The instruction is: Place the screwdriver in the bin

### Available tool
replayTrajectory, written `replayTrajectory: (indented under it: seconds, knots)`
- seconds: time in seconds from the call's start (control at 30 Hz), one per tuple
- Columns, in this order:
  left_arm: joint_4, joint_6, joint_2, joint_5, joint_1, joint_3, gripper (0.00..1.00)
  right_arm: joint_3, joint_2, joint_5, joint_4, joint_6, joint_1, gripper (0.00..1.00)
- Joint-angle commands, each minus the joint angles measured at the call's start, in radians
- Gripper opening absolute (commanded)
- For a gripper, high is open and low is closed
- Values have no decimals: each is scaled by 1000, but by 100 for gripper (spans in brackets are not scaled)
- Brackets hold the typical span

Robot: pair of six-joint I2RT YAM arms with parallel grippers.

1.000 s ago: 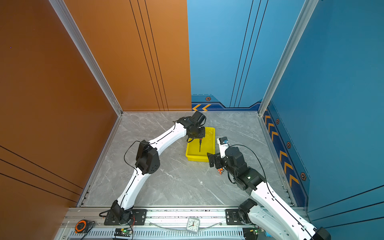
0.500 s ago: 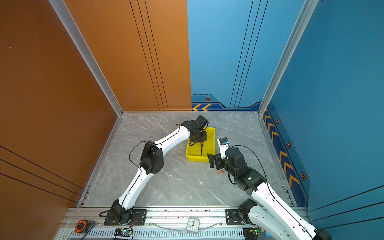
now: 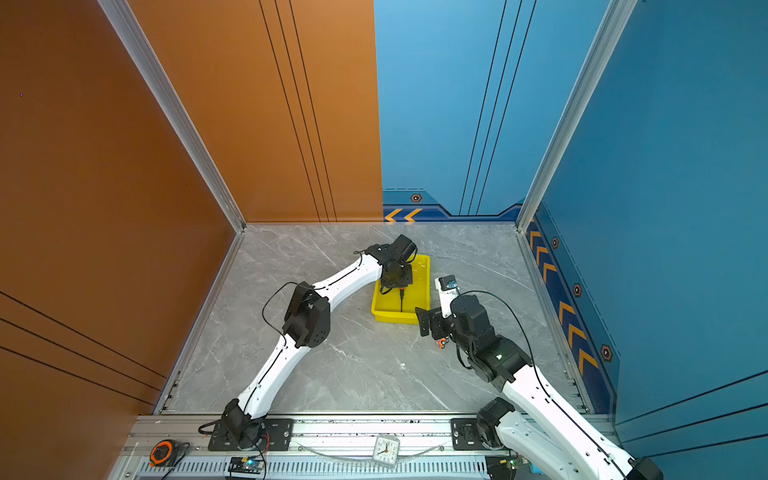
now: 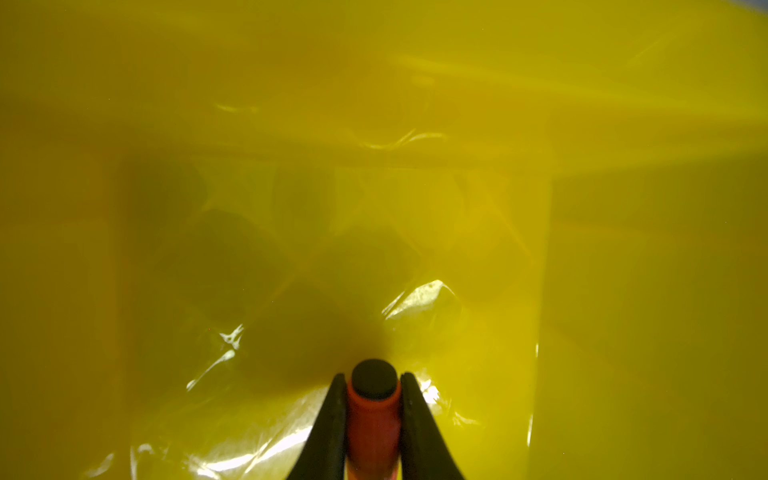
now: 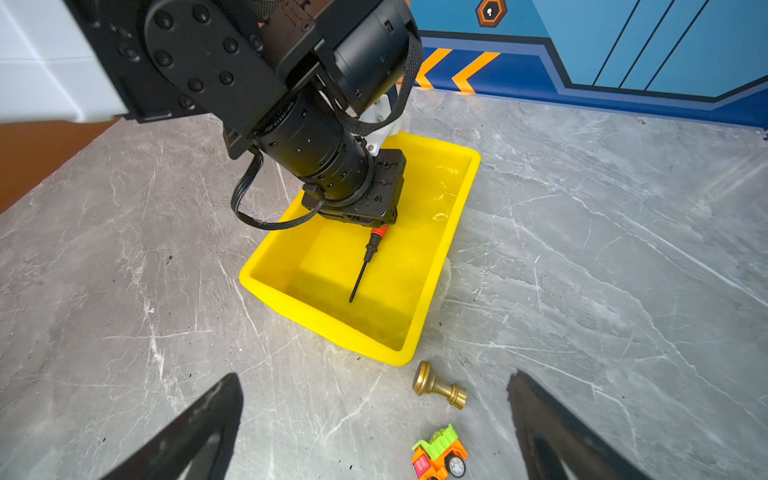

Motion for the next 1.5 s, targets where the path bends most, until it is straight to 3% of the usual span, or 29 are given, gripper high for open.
replayTrajectory:
  seconds: [0.0,0.4,0.6,0.8,0.9,0.97,1.2,1.47]
  knots:
    - [-9,-12,41,-42,-9,8,18,9,-1,20,-21,-3,-6,100]
    - [-9,-19,37,-49,-10,10,39,29,-33,68,-35,-35,-12,100]
    - [-10,10,-5,-46,-17,33,67,31,-37,81,-39,-33,-17,100]
    - [-11,63,-113,-53,-34,-2,80,33,-43,81,-42,-14,-19,100]
    - [-10,74,-213,-77,-46,-78,85,32,-64,101,-53,-6,-21,100]
    - [-9,86,-304,-111,-59,-153,98,29,-86,131,-66,-1,-23,100]
    - [-10,133,-634,-269,-115,-467,98,2,-177,145,-85,-6,-45,100]
    - [-7,164,-1024,-439,-119,-883,98,14,-206,167,-143,20,-57,100]
